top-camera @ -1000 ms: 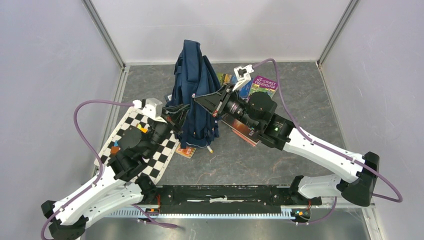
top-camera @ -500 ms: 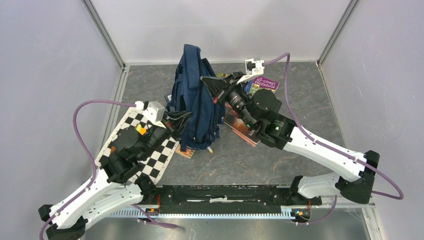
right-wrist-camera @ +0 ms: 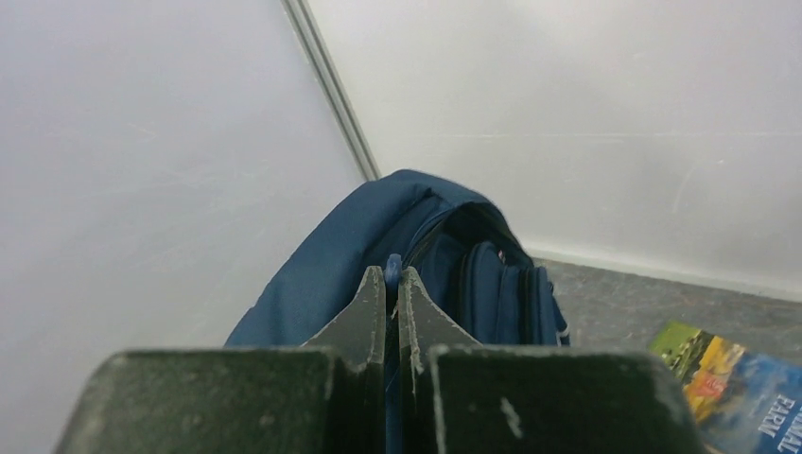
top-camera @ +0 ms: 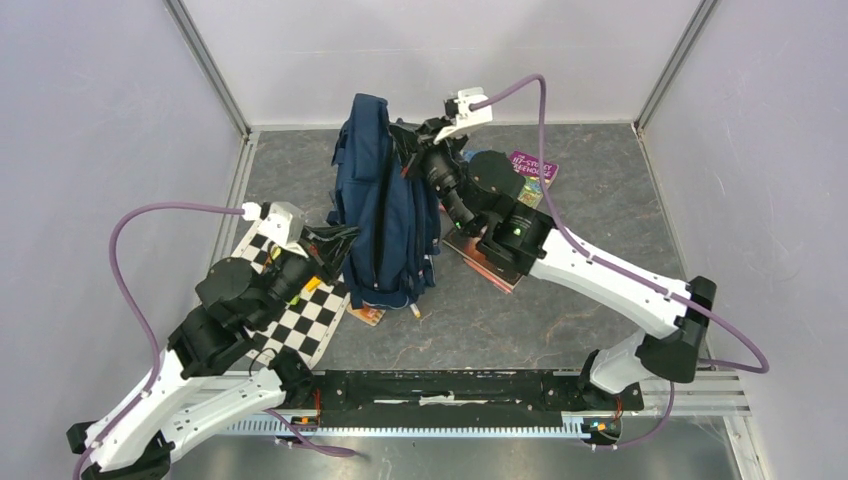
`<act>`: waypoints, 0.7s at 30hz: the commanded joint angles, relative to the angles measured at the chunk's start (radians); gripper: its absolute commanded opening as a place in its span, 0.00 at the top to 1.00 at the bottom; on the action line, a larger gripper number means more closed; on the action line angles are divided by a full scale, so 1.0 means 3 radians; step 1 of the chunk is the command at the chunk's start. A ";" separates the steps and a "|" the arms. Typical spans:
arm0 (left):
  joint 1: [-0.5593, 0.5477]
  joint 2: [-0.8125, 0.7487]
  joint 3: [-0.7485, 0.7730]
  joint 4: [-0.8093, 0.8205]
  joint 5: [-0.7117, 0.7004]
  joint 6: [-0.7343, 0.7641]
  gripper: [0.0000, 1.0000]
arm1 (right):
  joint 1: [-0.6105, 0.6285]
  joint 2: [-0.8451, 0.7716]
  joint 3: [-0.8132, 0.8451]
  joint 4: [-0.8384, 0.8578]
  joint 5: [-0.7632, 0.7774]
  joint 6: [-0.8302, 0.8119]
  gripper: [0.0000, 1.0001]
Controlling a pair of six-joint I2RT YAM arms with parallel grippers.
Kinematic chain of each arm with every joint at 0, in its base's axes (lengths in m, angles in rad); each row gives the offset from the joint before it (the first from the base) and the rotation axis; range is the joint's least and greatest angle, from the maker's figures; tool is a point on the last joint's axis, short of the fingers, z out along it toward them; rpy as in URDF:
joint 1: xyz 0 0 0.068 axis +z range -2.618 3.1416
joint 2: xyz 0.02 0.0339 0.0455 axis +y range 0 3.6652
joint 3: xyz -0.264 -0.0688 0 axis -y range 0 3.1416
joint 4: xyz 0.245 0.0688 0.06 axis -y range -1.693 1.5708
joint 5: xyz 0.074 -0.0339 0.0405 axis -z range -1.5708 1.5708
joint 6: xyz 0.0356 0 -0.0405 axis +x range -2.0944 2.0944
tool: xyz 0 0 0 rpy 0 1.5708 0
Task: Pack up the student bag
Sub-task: Unzip the student bag at the center of the board.
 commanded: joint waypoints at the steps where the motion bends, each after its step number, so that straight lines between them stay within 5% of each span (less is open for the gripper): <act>1: -0.0017 -0.0068 0.0258 -0.0810 -0.0181 -0.0137 0.98 | -0.0410 0.0188 0.0462 0.0492 0.0063 -0.0266 1.00; 8: -0.0019 -0.0142 0.0502 -0.1355 -0.0339 -0.0030 0.97 | -0.0649 0.0444 0.0777 0.0299 -0.0488 -0.0219 1.00; 12: -0.0019 -0.0004 0.0807 -0.1365 -0.0260 0.0030 0.67 | -0.0651 0.0298 0.0564 0.0296 -0.0844 -0.0045 1.00; 17: -0.0019 0.0572 0.1624 -0.1415 -0.0503 -0.0016 0.10 | -0.0565 0.0093 0.0277 0.0328 -0.1006 0.0059 1.00; 21: -0.0018 0.1112 0.2171 -0.1451 -0.0675 0.0011 0.00 | -0.0456 -0.0051 0.0112 0.0357 -0.0837 0.0017 1.00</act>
